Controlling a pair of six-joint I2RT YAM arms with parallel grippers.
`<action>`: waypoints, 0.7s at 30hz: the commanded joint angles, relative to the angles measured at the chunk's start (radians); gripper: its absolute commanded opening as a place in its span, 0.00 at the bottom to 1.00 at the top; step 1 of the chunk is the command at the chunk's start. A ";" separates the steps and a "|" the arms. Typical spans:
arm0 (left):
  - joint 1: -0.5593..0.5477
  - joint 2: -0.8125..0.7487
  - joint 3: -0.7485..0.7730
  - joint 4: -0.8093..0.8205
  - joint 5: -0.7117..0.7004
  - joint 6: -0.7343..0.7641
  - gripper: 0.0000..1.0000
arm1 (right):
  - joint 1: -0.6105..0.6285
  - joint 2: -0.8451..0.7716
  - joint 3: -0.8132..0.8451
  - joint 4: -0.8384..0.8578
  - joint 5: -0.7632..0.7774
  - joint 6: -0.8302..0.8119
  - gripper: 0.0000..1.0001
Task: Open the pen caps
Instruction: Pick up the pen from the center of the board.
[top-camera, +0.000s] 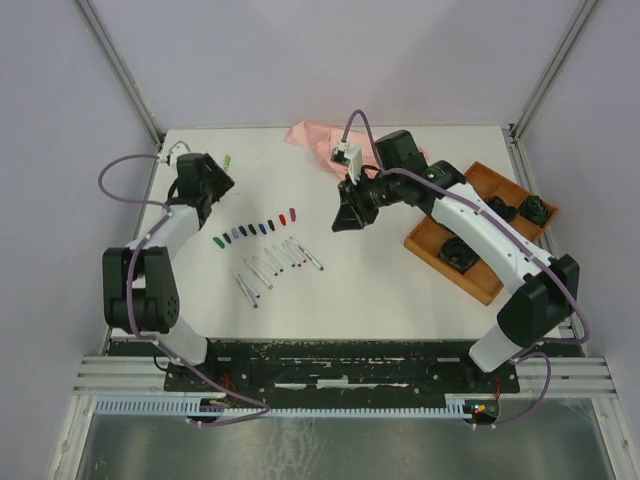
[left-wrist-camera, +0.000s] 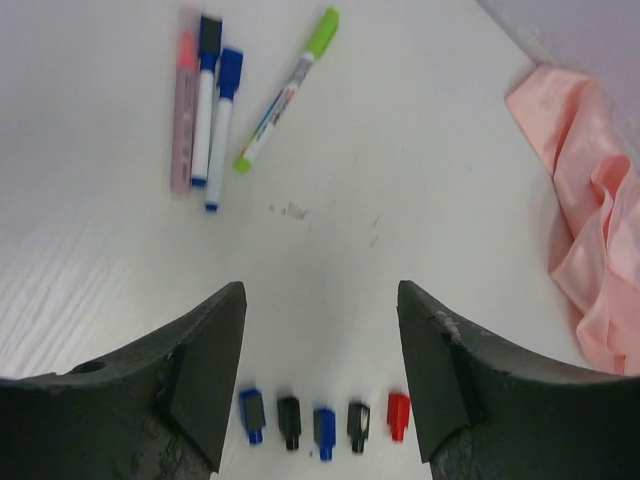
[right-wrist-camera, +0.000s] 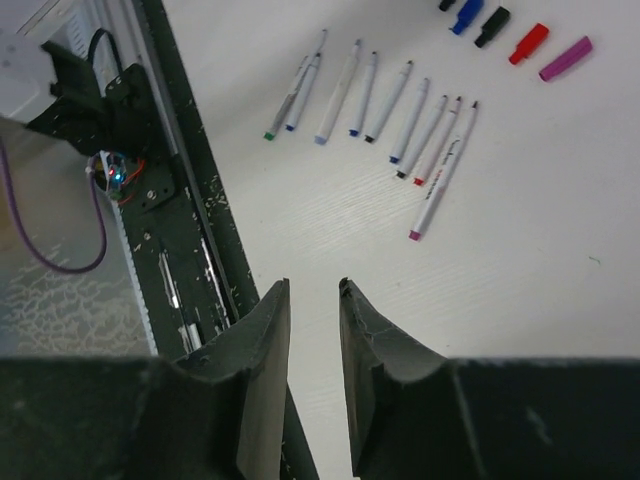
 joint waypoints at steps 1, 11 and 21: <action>0.032 0.181 0.276 -0.174 -0.080 0.031 0.64 | -0.013 -0.150 -0.106 0.020 -0.125 -0.110 0.33; 0.057 0.534 0.732 -0.486 -0.164 0.238 0.41 | -0.065 -0.137 -0.112 -0.011 -0.175 -0.152 0.32; 0.106 0.640 0.815 -0.547 -0.143 0.274 0.30 | -0.100 -0.080 -0.080 -0.071 -0.176 -0.174 0.31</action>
